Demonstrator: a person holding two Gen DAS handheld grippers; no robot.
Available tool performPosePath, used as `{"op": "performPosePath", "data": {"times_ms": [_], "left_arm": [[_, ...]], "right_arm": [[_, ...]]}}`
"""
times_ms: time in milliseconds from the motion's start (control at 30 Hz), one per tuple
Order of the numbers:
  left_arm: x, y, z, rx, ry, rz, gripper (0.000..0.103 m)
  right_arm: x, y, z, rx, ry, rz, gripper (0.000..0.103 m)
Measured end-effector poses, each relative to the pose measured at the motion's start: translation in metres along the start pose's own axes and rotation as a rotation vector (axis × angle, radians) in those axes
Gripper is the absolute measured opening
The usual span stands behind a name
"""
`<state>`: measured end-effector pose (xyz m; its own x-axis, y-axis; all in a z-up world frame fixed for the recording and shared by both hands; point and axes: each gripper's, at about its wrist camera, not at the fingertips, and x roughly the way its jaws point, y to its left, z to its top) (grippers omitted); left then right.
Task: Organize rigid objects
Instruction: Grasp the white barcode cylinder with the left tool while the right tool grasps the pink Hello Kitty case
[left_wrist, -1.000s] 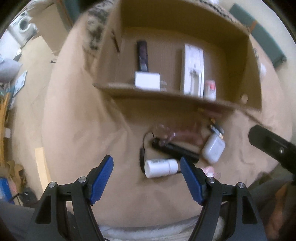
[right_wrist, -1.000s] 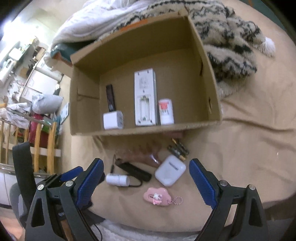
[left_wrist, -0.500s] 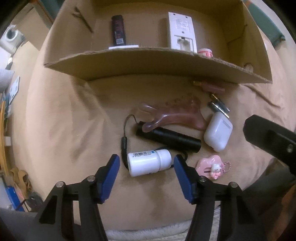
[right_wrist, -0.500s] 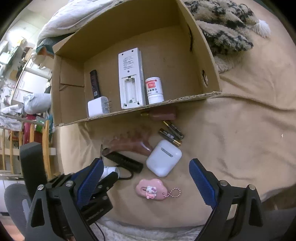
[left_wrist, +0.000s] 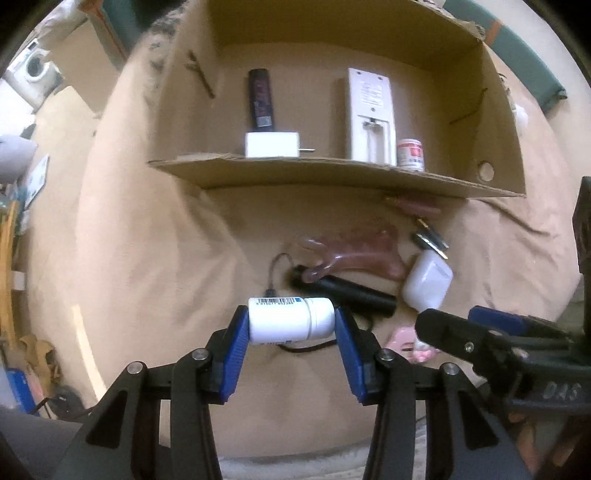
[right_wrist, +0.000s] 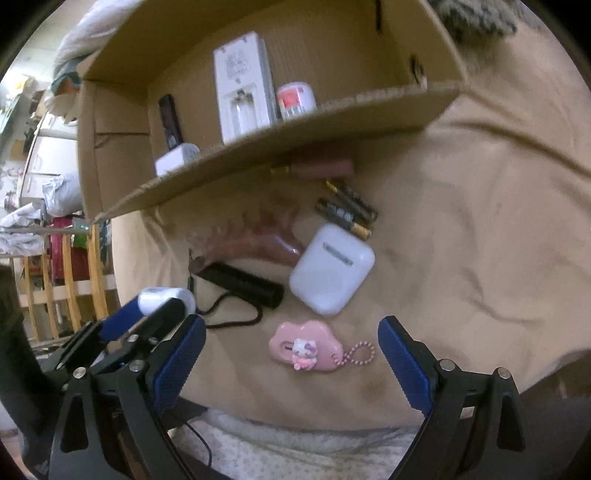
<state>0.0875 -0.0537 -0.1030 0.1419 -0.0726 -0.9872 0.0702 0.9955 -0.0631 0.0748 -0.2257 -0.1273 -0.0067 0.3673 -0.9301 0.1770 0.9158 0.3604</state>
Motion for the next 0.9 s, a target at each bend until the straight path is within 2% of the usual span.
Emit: {"op": "performPosePath", "data": {"times_ms": [300, 400, 567, 600, 667, 733, 900], "left_arm": [[-0.015, 0.038, 0.008, -0.1, -0.036, 0.021, 0.043], [-0.015, 0.038, 0.009, -0.108, -0.038, 0.029, 0.043], [-0.012, 0.04, 0.013, -0.122, -0.036, 0.027, 0.043], [-0.013, 0.041, 0.013, -0.124, -0.038, 0.026, 0.043], [-0.014, 0.041, 0.012, -0.127, -0.039, 0.022, 0.043], [-0.013, 0.039, 0.012, -0.129, -0.041, 0.014, 0.043], [-0.015, 0.037, 0.011, -0.116, -0.046, 0.014, 0.043]], "right_arm": [[0.024, 0.013, -0.01, -0.095, 0.07, -0.119, 0.1], [0.037, 0.021, -0.015, -0.158, 0.101, -0.187, 0.1], [0.049, 0.031, -0.017, -0.234, 0.093, -0.283, 0.098], [0.051, 0.035, -0.019, -0.268, 0.092, -0.302, 0.094], [0.05, 0.041, -0.023, -0.316, 0.077, -0.326, 0.069], [0.046, 0.044, -0.026, -0.336, 0.066, -0.316, 0.057], [0.038, 0.048, -0.03, -0.331, 0.038, -0.283, 0.057]]}}
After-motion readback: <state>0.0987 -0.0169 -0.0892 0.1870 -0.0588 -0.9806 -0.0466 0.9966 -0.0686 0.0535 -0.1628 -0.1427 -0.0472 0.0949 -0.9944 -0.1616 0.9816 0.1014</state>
